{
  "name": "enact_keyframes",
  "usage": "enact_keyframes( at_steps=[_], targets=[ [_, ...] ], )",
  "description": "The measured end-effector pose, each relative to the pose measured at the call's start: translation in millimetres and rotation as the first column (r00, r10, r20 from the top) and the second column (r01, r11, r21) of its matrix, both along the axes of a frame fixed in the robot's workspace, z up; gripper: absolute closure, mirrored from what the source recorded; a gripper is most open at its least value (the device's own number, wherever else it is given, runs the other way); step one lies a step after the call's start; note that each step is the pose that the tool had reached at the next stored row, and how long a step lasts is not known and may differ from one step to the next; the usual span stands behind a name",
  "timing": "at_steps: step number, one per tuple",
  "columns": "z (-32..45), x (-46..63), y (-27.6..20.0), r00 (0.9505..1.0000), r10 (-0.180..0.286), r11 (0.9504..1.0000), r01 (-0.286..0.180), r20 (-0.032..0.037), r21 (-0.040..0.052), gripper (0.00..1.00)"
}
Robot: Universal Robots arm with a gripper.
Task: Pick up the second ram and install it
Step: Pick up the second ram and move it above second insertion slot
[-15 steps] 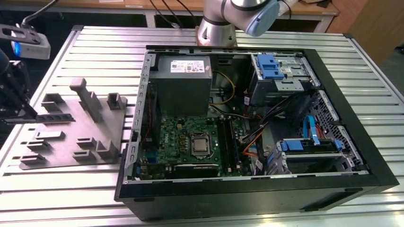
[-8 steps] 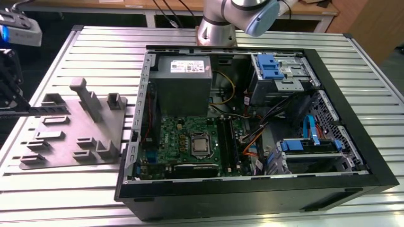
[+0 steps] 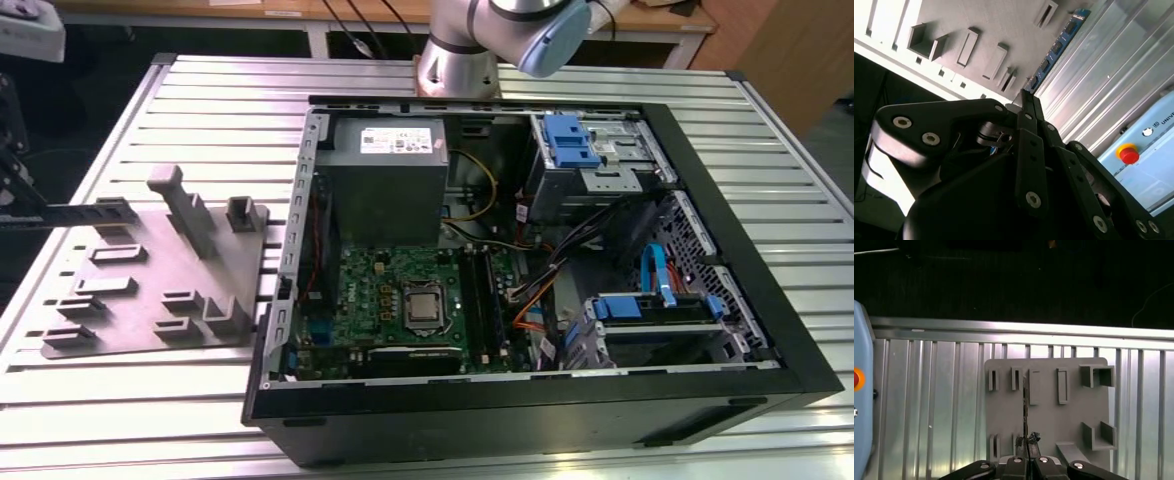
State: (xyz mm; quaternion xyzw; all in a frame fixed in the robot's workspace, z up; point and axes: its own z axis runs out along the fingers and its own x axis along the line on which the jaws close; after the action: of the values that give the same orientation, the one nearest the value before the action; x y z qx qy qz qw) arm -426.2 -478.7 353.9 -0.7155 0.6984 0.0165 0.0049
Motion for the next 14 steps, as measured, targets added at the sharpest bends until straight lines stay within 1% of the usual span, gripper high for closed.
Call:
enact_keyframes(
  at_steps=[9,12,14],
  targets=[
    [25.7,0.0,0.6,1.0,0.0,1.0,0.0,0.0069,0.0,0.89],
    [29.9,0.0,0.6,1.0,0.0,1.0,0.0,0.0074,0.0,0.89],
    [30.1,-0.1,0.6,1.0,0.0,1.0,0.0,0.0076,0.0001,0.89]
  ],
)
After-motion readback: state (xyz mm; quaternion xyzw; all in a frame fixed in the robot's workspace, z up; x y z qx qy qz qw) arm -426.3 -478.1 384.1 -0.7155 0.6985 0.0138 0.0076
